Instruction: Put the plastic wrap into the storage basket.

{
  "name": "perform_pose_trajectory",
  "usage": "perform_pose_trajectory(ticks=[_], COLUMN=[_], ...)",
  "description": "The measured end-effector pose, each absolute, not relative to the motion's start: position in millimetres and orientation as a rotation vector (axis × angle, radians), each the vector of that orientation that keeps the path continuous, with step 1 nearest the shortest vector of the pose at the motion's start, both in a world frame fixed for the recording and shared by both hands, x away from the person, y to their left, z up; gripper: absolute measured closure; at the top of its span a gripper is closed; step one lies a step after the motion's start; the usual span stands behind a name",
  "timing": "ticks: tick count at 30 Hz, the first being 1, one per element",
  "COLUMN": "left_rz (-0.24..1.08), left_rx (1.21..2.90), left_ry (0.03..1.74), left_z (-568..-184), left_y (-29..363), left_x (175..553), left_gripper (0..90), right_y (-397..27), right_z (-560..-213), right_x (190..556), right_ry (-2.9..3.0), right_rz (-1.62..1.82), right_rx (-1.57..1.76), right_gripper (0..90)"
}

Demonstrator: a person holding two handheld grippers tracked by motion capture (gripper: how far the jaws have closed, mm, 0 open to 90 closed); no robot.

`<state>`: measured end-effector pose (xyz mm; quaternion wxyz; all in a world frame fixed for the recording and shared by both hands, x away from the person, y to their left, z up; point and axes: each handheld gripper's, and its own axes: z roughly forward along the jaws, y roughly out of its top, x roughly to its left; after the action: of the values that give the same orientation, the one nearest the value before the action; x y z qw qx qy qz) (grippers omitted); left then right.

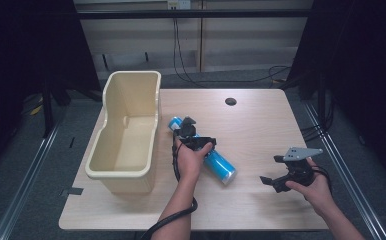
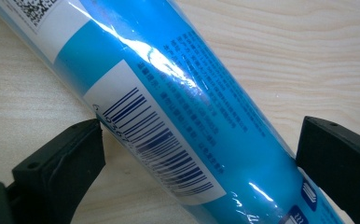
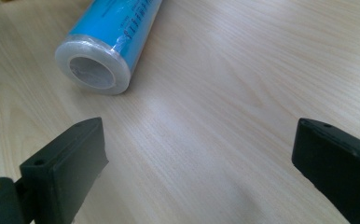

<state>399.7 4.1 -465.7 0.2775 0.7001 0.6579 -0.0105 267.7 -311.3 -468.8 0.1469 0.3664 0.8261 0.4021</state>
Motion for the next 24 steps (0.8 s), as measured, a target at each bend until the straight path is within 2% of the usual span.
perform_pose_trajectory(ticks=[8, 14, 22, 24], left_rz=[-0.086, -0.107, -0.161, -0.156], left_rx=[1.882, 1.947, 2.049, 2.129], left_ry=[1.802, 1.778, 1.726, 1.696], left_z=[-466, -463, -455, -449], left_y=[2, -2, -7, -4], left_x=[405, 405, 402, 401], left_gripper=[1.3, 3.3, 12.2, 16.6], right_y=[-311, -313, -313, -314], right_z=[-466, -465, -465, -465], right_x=[267, 267, 267, 267], right_ry=[2.364, 2.352, 2.353, 2.357], right_rz=[1.175, 1.185, 1.185, 1.192], right_rx=[1.032, 1.040, 1.036, 1.040], right_gripper=[3.3, 3.3, 3.3, 3.3])
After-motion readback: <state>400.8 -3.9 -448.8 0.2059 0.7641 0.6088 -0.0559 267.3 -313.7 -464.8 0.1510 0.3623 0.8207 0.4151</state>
